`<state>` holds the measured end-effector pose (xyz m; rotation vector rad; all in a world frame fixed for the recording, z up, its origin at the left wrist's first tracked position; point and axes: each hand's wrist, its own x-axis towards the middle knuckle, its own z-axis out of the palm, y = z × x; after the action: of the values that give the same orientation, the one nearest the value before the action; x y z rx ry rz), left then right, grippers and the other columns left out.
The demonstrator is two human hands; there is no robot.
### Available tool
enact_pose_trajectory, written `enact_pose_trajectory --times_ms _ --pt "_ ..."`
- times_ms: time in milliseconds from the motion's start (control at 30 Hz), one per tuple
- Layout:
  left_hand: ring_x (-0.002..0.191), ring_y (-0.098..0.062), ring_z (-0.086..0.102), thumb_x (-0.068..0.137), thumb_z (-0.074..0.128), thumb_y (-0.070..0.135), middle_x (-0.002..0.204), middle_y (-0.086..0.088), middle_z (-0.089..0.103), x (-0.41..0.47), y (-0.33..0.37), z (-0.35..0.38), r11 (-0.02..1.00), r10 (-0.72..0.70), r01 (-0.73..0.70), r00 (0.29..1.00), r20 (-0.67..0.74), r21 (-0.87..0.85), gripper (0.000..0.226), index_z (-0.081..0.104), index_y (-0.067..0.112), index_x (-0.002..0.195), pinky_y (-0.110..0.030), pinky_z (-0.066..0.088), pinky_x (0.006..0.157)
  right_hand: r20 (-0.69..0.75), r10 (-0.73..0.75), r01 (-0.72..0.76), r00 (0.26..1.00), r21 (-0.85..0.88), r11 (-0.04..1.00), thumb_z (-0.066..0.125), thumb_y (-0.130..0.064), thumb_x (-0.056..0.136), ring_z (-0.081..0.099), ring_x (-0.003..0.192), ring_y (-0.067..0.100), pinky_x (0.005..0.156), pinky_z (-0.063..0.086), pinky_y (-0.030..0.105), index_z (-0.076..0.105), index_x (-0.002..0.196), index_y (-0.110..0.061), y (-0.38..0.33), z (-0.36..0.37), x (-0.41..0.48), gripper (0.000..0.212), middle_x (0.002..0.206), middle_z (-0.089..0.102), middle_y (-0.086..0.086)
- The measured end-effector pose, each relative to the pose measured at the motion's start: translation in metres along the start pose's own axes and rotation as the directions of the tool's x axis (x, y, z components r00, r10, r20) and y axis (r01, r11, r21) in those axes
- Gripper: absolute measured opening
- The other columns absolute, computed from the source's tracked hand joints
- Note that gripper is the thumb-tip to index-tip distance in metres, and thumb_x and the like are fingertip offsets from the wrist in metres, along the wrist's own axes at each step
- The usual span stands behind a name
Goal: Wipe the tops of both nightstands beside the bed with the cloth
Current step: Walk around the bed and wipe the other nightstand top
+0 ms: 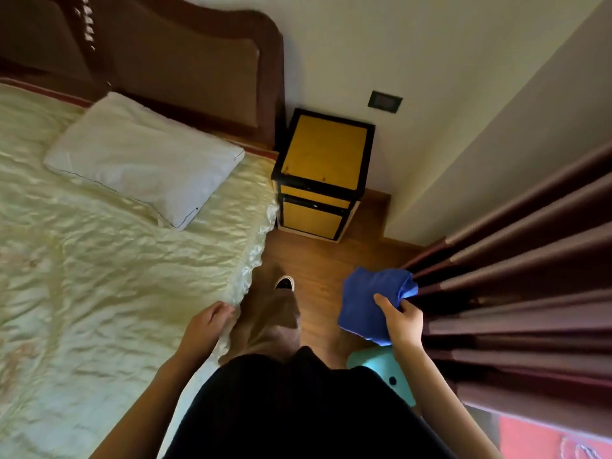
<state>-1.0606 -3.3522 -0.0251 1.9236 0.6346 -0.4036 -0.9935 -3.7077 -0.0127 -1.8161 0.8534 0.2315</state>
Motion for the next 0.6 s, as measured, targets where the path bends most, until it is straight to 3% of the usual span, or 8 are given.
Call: enact_pose_trajectory --times_ms 67,167,267,333,433,533,600 --pt "0.084 -0.025 0.065 0.085 0.046 0.045 0.084 -0.005 0.069 0.037 0.02 -0.002 0.999 0.006 -0.007 0.999 0.032 0.034 0.034 0.066 0.017 0.082 -0.044 0.048 0.08 -0.008 0.012 -0.012 1.0 -0.022 1.0 0.075 -0.02 0.08 0.06 0.066 0.018 0.059 0.044 0.028 0.062 0.071 -0.005 -0.017 0.016 0.026 0.021 0.068 0.064 0.002" --pt "0.086 -0.023 0.065 0.095 0.051 0.029 0.088 -0.005 0.071 0.097 0.058 -0.004 0.994 0.044 -0.052 0.996 0.079 0.095 0.023 0.067 0.015 0.086 -0.041 0.047 0.082 -0.046 0.019 -0.021 0.999 -0.039 0.999 0.075 -0.019 0.08 0.06 0.068 0.022 0.065 0.045 0.032 0.063 0.074 -0.004 -0.045 0.036 0.06 0.02 0.069 0.064 0.003" --pt "0.082 -0.023 0.064 0.097 0.05 0.023 0.083 -0.008 0.07 0.151 0.105 -0.008 0.976 0.108 -0.133 0.984 0.144 0.174 0.024 0.067 0.011 0.085 -0.039 0.045 0.079 -0.081 0.031 -0.034 0.996 -0.042 0.999 0.075 -0.019 0.081 0.059 0.067 0.015 0.063 0.044 0.03 0.065 0.078 -0.007 -0.083 0.055 0.089 0.016 0.073 0.064 0.003" --pt "0.078 -0.021 0.06 0.097 0.05 0.023 0.079 -0.007 0.066 0.186 0.138 -0.012 0.959 0.163 -0.202 0.967 0.198 0.198 0.023 0.064 0.013 0.081 -0.038 0.043 0.074 -0.083 0.034 -0.037 0.996 -0.039 0.999 0.075 -0.019 0.081 0.059 0.068 0.013 0.064 0.044 0.03 0.065 0.08 -0.008 -0.109 0.067 0.11 0.015 0.076 0.065 0.003" --pt "0.076 -0.022 0.059 0.098 0.048 0.028 0.078 -0.008 0.064 0.24 0.186 -0.014 0.941 0.205 -0.261 0.947 0.248 0.217 0.026 0.061 0.013 0.081 -0.037 0.042 0.071 -0.082 0.03 -0.031 0.996 -0.009 0.999 0.075 -0.019 0.081 0.061 0.075 0.024 0.065 0.045 0.032 0.064 0.08 -0.007 -0.151 0.086 0.145 0.017 0.077 0.064 0.003" --pt "0.081 -0.02 0.06 0.098 0.044 0.031 0.085 -0.009 0.066 0.289 0.222 -0.011 0.935 0.244 -0.294 0.939 0.242 0.2 0.029 0.062 0.011 0.088 -0.038 0.045 0.075 -0.071 0.014 -0.013 0.997 0.011 1.0 0.074 -0.02 0.083 0.059 0.078 0.026 0.073 0.046 0.037 0.063 0.086 -0.009 -0.189 0.105 0.181 0.016 0.085 0.064 0.005" --pt "0.081 -0.013 0.06 0.098 0.043 0.033 0.09 -0.005 0.066 0.323 0.239 -0.006 0.935 0.258 -0.302 0.94 0.225 0.187 0.027 0.062 0.015 0.091 -0.03 0.045 0.072 -0.059 0.0 0.002 0.998 0.037 0.999 0.073 -0.019 0.084 0.06 0.081 0.027 0.078 0.049 0.042 0.062 0.088 -0.012 -0.211 0.12 0.208 0.014 0.088 0.063 0.006"
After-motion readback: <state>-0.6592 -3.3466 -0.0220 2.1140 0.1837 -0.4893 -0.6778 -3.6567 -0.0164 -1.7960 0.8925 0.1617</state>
